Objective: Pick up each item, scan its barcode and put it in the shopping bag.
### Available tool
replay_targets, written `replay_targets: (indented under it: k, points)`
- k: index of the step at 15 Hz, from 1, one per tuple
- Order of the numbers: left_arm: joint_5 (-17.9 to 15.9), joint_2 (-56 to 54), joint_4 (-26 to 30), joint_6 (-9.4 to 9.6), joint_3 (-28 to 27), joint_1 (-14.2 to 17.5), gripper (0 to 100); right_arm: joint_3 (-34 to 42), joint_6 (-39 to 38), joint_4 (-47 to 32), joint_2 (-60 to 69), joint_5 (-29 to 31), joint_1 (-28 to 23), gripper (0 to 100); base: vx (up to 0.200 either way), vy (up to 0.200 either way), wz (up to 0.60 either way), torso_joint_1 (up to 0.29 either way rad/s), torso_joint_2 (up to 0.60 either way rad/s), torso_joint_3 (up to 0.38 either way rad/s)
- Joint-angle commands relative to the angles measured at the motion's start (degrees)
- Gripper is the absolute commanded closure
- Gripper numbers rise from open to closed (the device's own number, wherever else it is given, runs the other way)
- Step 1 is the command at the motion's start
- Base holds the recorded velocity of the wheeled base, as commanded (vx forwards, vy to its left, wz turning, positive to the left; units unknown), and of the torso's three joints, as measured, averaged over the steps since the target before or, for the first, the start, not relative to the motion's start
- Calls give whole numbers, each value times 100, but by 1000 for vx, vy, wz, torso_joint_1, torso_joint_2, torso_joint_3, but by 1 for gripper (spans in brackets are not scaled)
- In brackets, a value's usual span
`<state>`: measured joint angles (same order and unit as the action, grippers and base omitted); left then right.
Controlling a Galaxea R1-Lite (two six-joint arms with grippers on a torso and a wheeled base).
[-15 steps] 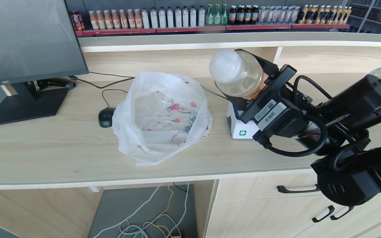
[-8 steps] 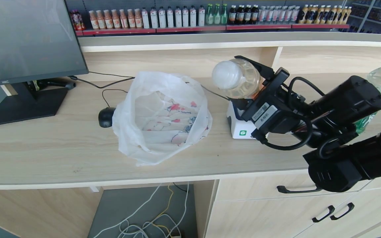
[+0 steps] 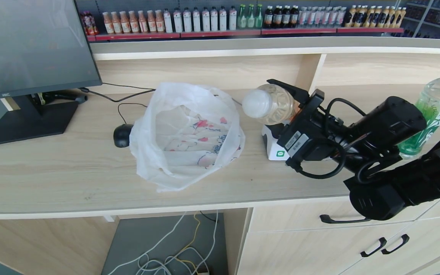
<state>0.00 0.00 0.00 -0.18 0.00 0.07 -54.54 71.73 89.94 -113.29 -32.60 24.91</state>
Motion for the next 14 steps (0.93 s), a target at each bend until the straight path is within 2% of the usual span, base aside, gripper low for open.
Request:
replay_targets:
  k: [1,14]
  points:
    - [0,0,0,-8,0,1,0,14,17,6,-62,-19,-65,100,0,0,0,0,0,0]
    - [0,0,0,-8,0,1,0,84,122,6,-79,-27,-161,100,0,0,0,0,0,0]
